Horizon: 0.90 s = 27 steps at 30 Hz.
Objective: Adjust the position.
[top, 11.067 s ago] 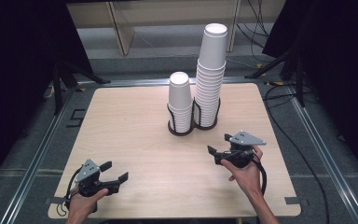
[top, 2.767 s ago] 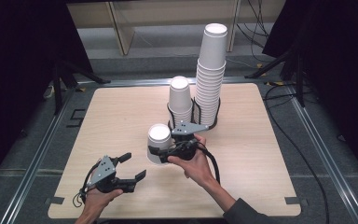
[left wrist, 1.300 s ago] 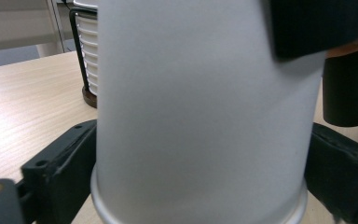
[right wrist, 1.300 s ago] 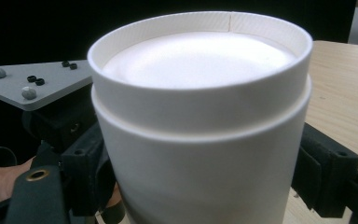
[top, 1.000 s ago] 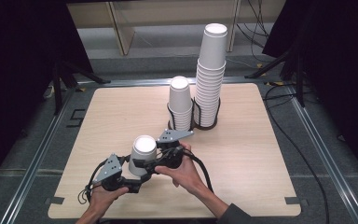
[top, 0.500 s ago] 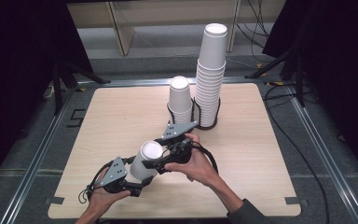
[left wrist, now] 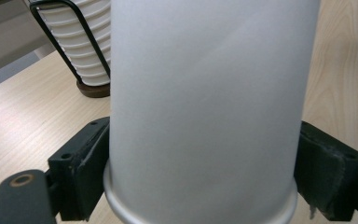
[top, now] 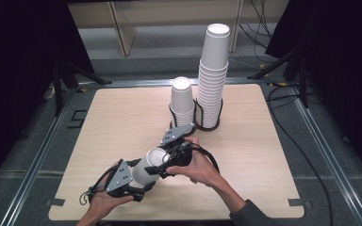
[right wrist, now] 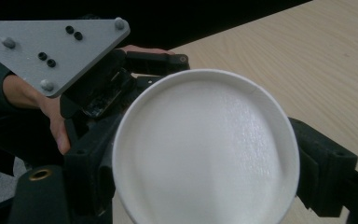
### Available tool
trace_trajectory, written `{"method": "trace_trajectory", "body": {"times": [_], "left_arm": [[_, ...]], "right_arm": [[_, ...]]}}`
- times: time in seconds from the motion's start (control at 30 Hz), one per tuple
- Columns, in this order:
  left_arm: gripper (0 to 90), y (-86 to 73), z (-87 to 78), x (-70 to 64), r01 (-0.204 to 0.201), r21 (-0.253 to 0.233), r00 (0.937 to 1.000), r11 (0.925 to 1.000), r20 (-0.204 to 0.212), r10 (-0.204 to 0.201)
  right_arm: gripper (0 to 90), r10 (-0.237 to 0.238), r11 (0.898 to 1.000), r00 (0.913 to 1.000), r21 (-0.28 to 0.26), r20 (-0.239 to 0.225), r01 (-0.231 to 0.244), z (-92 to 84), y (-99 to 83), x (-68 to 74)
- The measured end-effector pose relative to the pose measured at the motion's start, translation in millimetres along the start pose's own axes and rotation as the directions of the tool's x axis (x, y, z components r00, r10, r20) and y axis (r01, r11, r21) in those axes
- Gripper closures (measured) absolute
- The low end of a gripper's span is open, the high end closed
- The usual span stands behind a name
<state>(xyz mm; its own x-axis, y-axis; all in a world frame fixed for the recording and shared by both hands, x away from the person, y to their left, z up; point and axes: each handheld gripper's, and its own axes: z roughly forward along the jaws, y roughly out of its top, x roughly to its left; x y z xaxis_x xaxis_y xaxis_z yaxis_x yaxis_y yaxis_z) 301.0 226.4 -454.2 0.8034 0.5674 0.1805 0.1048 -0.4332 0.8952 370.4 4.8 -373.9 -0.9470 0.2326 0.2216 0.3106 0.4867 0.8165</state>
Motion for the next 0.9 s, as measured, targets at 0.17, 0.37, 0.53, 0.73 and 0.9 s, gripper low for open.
{"method": "trace_trajectory", "body": {"times": [0.17,0.37,0.53,0.73,0.9], "left_arm": [[11.8,-0.2,0.6,1.0,0.004,-0.009,1.0000,1.0000,0.008,-0.004],[5.1,-1.0,-0.8,1.5,0.055,-0.096,0.9985,0.9939,-0.001,-0.056],[6.1,-0.2,-5.9,7.3,0.095,-0.174,0.9953,0.9801,-0.001,-0.097],[6.0,-0.7,-5.3,7.5,0.099,-0.213,0.9946,0.9720,-0.009,-0.104],[6.5,-0.8,-6.9,8.4,0.129,-0.230,0.9908,0.9647,-0.009,-0.135]], "right_arm": [[22.9,0.016,1.000,0.9998,-0.008,-0.015,-0.016,-0.1,-1.6,-1.6],[24.4,0.028,0.998,0.9994,-0.051,-0.023,-0.029,-7.1,-0.6,-5.5],[24.6,0.057,0.994,0.9980,-0.096,-0.028,-0.059,-16.3,0.0,-9.0],[24.7,0.082,0.985,0.9963,-0.152,-0.025,-0.085,-24.2,-0.6,-13.7],[24.8,0.096,0.980,0.9946,-0.171,-0.041,-0.102,-25.8,0.1,-12.7]]}}
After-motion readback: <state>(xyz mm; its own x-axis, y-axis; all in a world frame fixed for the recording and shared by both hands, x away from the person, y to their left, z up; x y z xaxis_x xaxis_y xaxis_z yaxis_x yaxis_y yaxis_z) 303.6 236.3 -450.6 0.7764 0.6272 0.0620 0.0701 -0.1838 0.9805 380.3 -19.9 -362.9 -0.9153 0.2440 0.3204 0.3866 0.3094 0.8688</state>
